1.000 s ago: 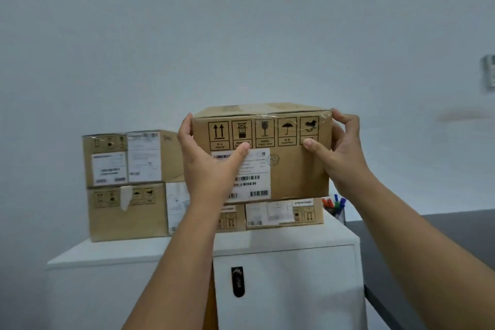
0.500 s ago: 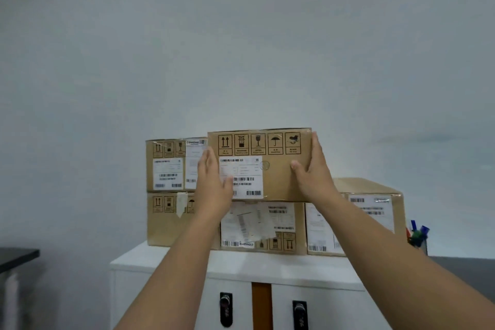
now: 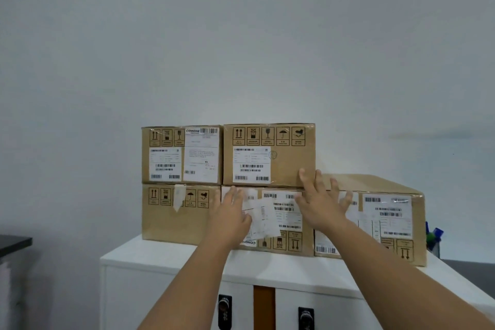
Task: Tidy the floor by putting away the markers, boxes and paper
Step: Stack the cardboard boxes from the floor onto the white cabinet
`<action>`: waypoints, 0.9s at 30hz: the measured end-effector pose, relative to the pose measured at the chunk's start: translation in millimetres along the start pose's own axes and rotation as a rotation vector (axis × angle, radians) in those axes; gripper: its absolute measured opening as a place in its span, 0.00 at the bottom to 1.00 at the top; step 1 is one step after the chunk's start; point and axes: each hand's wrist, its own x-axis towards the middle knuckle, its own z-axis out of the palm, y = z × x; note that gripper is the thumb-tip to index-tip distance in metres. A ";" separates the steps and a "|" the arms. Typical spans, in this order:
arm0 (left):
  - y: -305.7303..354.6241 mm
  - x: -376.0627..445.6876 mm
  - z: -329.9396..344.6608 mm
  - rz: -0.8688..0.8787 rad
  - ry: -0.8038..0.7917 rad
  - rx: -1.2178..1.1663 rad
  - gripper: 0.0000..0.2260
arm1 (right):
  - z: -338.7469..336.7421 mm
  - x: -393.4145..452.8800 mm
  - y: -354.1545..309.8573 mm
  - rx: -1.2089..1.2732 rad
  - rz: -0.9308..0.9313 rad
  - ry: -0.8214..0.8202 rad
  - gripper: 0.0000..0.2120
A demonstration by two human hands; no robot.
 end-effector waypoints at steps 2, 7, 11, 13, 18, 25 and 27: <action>1.6 -1.6 0.8 -0.008 0.019 0.005 0.31 | -2.7 0.9 -0.1 -0.028 -0.008 -0.020 0.29; 23.8 -14.0 -10.2 0.006 0.080 -0.067 0.29 | -21.2 -5.2 12.9 -0.015 -0.002 0.032 0.29; 72.8 -20.7 -21.6 0.146 0.103 -0.177 0.28 | -45.6 -18.2 54.6 -0.032 0.114 0.106 0.28; 106.4 -23.7 -25.0 0.209 0.086 -0.247 0.27 | -63.3 -28.7 87.6 -0.063 0.181 0.119 0.27; 211.3 -44.0 -27.4 0.429 0.049 -0.364 0.26 | -128.2 -76.0 183.6 -0.135 0.449 0.134 0.25; 365.7 -103.3 -17.8 0.613 -0.074 -0.556 0.25 | -254.0 -194.3 318.9 -0.231 0.782 0.198 0.24; 409.9 -127.4 -13.2 0.687 -0.133 -0.582 0.25 | -288.5 -240.4 354.1 -0.237 0.878 0.210 0.24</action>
